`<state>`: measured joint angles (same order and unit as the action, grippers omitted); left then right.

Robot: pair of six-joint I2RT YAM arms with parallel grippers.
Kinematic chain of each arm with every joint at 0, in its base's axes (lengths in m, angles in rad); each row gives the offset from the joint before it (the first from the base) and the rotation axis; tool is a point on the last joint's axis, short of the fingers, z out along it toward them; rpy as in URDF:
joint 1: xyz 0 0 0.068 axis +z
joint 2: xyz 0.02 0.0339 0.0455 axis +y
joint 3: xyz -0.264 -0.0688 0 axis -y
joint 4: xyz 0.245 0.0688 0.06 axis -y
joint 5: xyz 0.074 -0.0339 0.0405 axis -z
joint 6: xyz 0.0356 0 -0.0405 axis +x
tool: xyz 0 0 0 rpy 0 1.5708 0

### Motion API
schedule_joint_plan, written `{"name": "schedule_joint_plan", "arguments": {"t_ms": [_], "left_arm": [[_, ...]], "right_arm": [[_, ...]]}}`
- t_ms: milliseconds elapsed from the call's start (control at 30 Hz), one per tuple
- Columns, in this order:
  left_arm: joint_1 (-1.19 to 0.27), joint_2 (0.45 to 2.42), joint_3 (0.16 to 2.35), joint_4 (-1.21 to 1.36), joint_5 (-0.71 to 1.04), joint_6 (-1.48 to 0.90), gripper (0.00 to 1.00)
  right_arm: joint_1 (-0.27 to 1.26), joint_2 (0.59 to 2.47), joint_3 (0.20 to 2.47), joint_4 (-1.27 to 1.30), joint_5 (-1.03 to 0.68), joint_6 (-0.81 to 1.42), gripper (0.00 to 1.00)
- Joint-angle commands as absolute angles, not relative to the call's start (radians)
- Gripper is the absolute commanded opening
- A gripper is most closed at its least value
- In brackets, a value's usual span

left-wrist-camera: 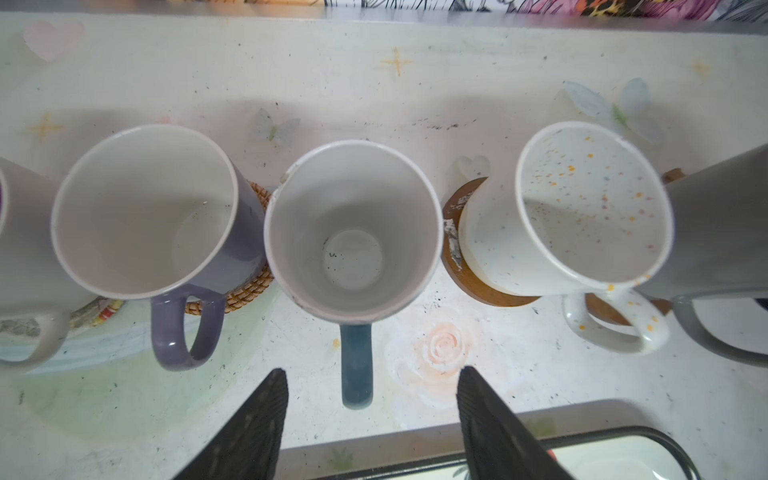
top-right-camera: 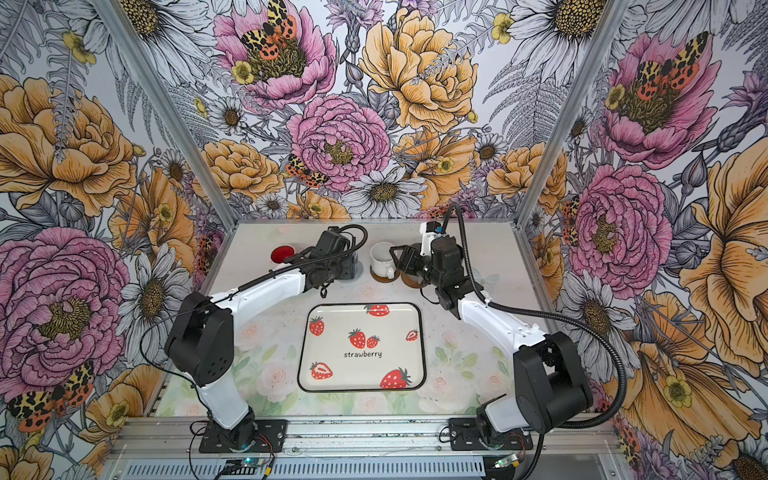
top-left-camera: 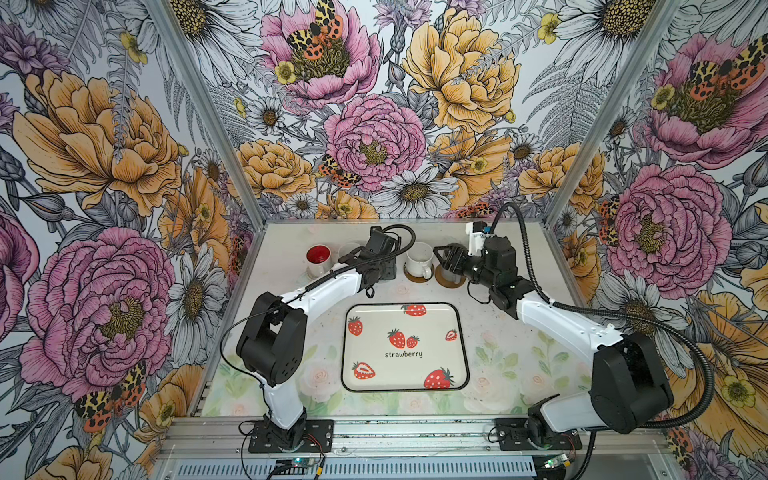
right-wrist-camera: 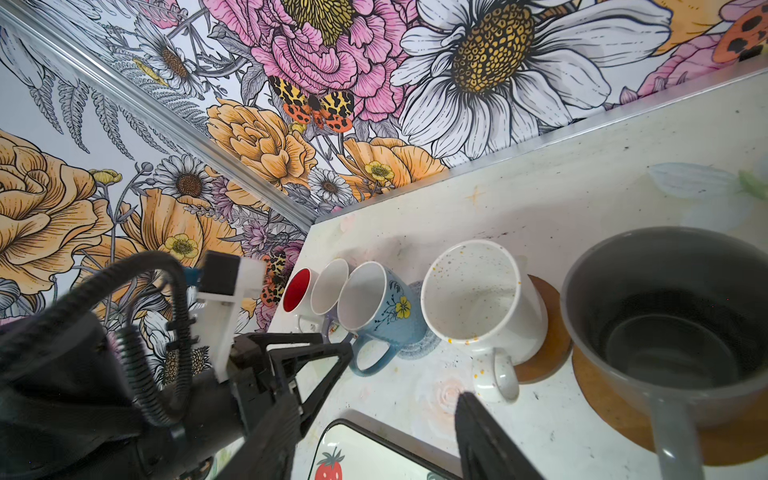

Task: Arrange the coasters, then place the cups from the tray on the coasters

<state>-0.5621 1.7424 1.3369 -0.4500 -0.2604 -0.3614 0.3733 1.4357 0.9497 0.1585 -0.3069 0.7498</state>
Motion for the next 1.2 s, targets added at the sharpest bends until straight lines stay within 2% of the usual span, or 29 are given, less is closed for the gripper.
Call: {"name": "schedule_joint_plan", "arguments": {"t_ms": [0, 133, 267, 300, 400, 467, 733, 800, 933, 1167], "left_arm": [[-0.563, 1.639, 1.29, -0.355, -0.24, -0.341, 0.72], [-0.562, 1.532, 1.228, -0.315, -0.241, -0.323, 0.8], [-0.558, 1.426, 1.155, -0.283, -0.27, -0.3, 0.98], [-0.555, 1.403, 1.136, -0.278, -0.285, -0.295, 0.99], [-0.541, 1.339, 1.086, -0.283, -0.336, -0.287, 0.99], [-0.53, 1.295, 1.052, -0.294, -0.364, -0.283, 0.99], [-0.493, 1.095, 0.884, -0.268, -0.556, -0.234, 0.99], [-0.478, 1.044, 0.831, -0.25, -0.591, -0.219, 0.99], [-0.449, 0.937, 0.699, -0.15, -0.643, -0.188, 0.99], [-0.368, 0.818, 0.476, 0.103, -0.649, -0.114, 0.99]], "right_arm": [[0.364, 1.44, 0.948, 0.17, -0.286, 0.763, 0.64], [0.364, 1.422, 0.934, 0.17, -0.272, 0.762, 0.65], [0.364, 1.396, 0.918, 0.166, -0.259, 0.762, 0.67], [0.364, 1.389, 0.916, 0.161, -0.255, 0.76, 0.68], [0.364, 1.364, 0.911, 0.125, -0.234, 0.751, 0.69], [0.364, 1.339, 0.906, 0.096, -0.216, 0.743, 0.79], [0.352, 1.192, 0.868, -0.035, -0.043, 0.727, 0.84], [0.344, 1.14, 0.836, -0.037, 0.015, 0.728, 0.99], [0.328, 1.024, 0.759, -0.042, 0.165, 0.678, 1.0], [0.321, 0.875, 0.617, 0.008, 0.43, 0.369, 1.0]]}}
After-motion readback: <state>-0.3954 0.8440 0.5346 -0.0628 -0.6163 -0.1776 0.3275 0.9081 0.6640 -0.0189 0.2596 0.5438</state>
